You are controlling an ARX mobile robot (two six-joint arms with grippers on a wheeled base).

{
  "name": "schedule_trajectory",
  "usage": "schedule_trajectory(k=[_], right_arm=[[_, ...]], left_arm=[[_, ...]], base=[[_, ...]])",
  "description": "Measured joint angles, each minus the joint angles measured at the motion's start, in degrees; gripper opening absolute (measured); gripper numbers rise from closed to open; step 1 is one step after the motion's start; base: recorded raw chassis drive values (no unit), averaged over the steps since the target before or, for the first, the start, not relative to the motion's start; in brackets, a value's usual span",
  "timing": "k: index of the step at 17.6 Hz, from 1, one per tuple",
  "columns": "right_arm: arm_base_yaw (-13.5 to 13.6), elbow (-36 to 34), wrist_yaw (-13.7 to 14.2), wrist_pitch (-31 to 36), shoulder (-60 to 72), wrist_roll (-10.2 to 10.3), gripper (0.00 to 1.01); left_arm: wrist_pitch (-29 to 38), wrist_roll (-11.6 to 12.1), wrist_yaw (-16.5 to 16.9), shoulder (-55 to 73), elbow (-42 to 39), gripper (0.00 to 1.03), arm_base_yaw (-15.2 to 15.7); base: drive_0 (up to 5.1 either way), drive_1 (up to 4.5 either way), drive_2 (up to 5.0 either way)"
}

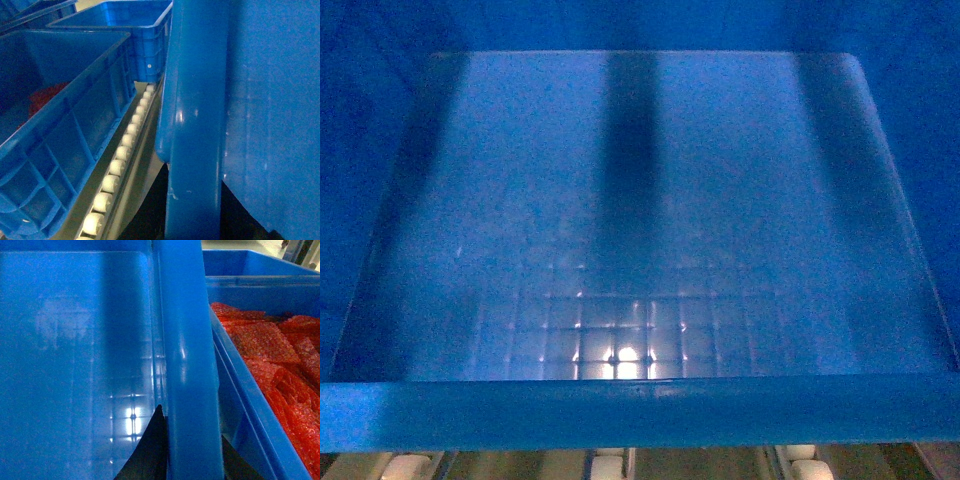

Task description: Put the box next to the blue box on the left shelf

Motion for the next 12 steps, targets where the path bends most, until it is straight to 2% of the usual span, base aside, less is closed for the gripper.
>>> schedule_trajectory(k=[12], right_arm=[[0.0, 0.0, 0.0, 0.0, 0.0, 0.0, 0.1]], left_arm=[[0.0, 0.0, 0.0, 0.0, 0.0, 0.12, 0.0]], base=[[0.0, 0.0, 0.0]])
